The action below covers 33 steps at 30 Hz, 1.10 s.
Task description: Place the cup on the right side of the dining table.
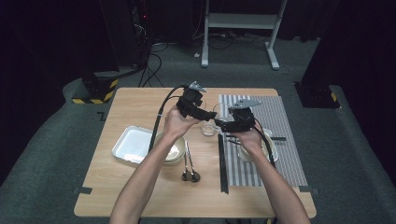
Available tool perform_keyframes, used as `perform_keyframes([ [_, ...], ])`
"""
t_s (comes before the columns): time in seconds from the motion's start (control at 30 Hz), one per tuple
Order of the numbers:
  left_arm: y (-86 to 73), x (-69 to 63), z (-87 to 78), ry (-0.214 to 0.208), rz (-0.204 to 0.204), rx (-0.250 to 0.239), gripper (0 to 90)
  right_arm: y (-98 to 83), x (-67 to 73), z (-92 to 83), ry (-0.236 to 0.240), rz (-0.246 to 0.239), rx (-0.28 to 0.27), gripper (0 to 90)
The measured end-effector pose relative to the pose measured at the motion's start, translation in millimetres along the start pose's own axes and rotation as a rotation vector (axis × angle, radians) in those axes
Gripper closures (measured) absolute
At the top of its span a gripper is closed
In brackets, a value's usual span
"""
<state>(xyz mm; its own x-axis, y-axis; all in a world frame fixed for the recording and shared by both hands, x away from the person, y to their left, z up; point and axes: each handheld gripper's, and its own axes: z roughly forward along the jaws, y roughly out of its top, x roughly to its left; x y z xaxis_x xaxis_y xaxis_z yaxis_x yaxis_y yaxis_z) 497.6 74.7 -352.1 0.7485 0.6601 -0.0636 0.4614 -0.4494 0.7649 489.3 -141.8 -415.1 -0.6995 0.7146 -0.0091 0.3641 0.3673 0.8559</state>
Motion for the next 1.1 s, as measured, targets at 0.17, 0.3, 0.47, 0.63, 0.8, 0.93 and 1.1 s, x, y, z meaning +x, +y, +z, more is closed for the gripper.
perform_keyframes([
  [0.17, -1.9, 1.3, -2.5, 0.009, -0.001, -0.002, 19.9, 0.2, -2.4, -3.2, -0.002, 0.006, -0.007, 20.4],
  [0.3, -3.9, 1.7, -2.6, 0.014, 0.001, 0.0, 20.5, 0.5, -2.8, -5.4, -0.007, 0.006, -0.01, 20.4],
  [0.47, -6.2, 0.7, -3.2, 0.038, 0.019, 0.01, 20.9, -0.2, -4.3, -6.5, -0.015, 0.014, -0.005, 20.4],
  [0.63, -8.5, 1.8, -5.4, 0.045, 0.023, 0.009, 21.5, 0.3, -5.5, -8.2, -0.009, 0.031, -0.012, 20.4],
  [0.8, -11.2, 2.7, -9.3, 0.052, 0.023, 0.004, 21.7, -0.2, -6.0, -9.3, -0.021, 0.03, -0.009, 20.4],
  [0.93, -14.3, 3.8, -12.5, 0.057, 0.023, 0.001, 22.1, -0.4, -5.9, -9.4, -0.026, 0.028, -0.008, 20.4],
  [1.1, -21.8, 6.9, -15.2, 0.065, 0.015, 0.0, 22.6, -0.2, -5.9, -10.4, -0.03, 0.027, -0.006, 20.4],
])
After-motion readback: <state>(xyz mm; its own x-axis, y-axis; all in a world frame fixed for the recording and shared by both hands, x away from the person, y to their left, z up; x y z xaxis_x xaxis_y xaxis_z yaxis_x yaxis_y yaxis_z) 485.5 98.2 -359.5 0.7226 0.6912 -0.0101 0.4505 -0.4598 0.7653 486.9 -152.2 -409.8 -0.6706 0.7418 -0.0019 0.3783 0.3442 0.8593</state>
